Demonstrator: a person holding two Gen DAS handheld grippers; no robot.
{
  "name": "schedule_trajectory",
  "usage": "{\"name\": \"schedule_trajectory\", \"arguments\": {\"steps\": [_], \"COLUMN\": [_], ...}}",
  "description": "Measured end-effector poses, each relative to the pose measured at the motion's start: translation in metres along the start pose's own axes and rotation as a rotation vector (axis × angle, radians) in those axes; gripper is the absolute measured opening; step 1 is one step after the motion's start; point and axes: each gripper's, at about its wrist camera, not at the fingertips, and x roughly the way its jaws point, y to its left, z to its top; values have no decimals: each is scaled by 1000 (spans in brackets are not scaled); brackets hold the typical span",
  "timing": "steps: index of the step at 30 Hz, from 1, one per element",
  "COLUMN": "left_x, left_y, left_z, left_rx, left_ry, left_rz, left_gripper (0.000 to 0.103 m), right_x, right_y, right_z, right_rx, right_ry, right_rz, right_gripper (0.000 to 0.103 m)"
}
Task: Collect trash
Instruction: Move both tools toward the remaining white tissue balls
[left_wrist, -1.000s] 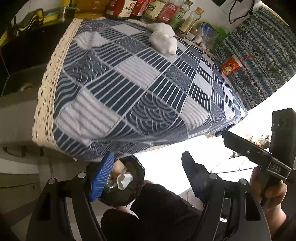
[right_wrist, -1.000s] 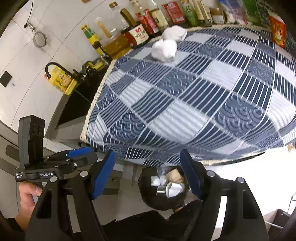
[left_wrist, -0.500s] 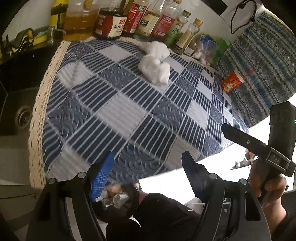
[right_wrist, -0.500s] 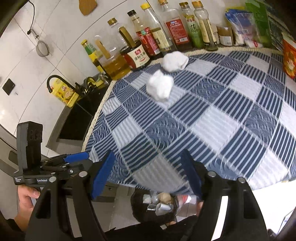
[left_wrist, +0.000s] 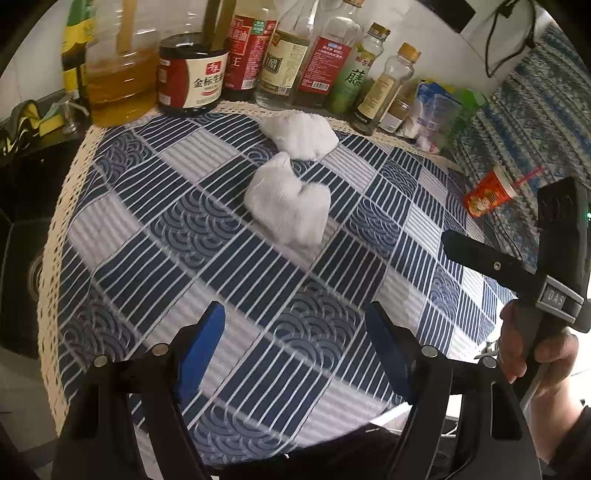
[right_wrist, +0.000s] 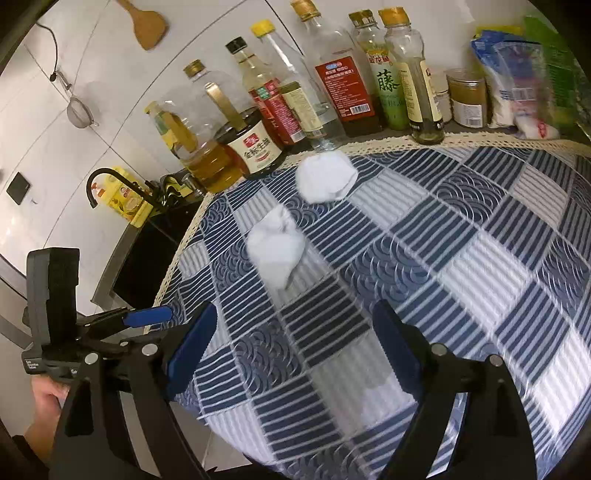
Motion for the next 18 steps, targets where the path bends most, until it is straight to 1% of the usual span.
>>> {"name": "schedule_trajectory", "arguments": {"steps": [3, 9, 15, 18], "left_x": [13, 40, 65, 74], "left_y": [-7, -18, -15, -13], "left_z": [13, 34, 52, 58], "left_rx": [-9, -28, -78, -95], "left_ry": [6, 21, 36, 46], "left_rz": [23, 62, 103, 111], "left_gripper": [76, 76, 76, 76], "right_x": [10, 30, 48, 56], "right_y": [-14, -31, -40, -44], "right_z": [23, 61, 89, 100], "right_rx": [-23, -75, -126, -135], "right_ry": [15, 45, 61, 71], "right_rz": [8, 39, 59, 81], "right_gripper": [85, 85, 85, 85]}}
